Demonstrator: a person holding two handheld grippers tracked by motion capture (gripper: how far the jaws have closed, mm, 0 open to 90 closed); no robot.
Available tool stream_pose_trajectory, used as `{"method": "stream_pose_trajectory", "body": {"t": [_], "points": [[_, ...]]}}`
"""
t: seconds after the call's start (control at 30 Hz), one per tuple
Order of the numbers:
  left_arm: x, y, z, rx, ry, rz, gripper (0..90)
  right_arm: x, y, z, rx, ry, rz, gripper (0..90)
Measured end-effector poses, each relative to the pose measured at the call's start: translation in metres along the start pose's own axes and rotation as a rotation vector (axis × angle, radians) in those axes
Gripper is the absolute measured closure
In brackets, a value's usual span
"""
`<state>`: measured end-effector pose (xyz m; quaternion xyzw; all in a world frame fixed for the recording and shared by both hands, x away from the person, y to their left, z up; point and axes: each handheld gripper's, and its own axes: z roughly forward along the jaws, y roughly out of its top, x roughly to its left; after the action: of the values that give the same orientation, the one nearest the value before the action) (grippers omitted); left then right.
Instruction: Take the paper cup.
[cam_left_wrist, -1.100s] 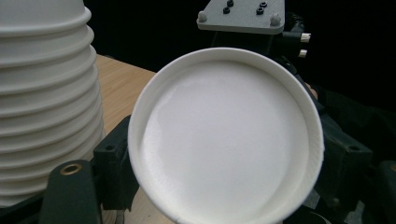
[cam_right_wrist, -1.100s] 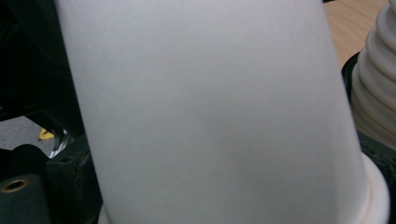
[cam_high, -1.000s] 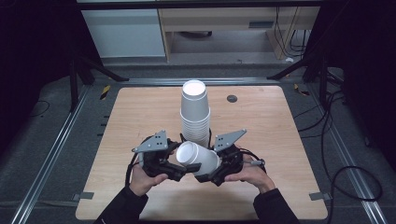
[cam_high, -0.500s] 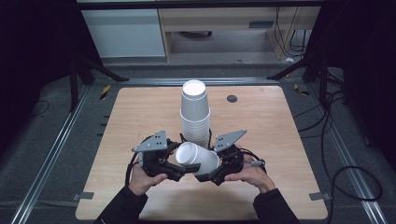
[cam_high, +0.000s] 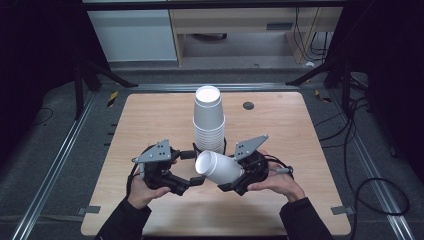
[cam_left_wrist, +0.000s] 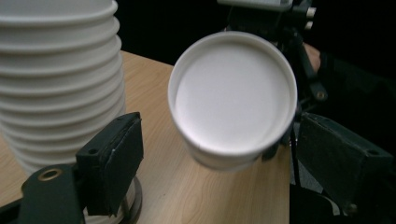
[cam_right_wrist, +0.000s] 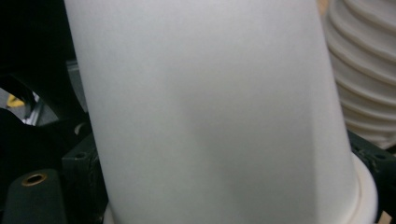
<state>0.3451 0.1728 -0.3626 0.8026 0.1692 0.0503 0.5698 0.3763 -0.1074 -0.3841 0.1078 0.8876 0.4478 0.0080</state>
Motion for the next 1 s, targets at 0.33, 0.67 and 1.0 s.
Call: {"method": "stream_pose_trajectory", "body": {"t": [0.33, 0.67, 1.0], "points": [[0.004, -0.022, 0.010, 0.120, 0.014, -0.005, 11.4, -0.005, 0.004, -0.006, 0.138, -0.060, -0.048, 11.5], [0.004, -0.024, 0.025, 0.137, -0.021, -0.014, 10.8, -0.001, 0.005, 0.012, 0.252, -0.046, -0.101, 11.5], [0.004, -0.025, 0.032, 0.156, -0.029, -0.025, 11.5, 0.003, 0.009, 0.028, 0.296, -0.031, -0.126, 11.4]]}}
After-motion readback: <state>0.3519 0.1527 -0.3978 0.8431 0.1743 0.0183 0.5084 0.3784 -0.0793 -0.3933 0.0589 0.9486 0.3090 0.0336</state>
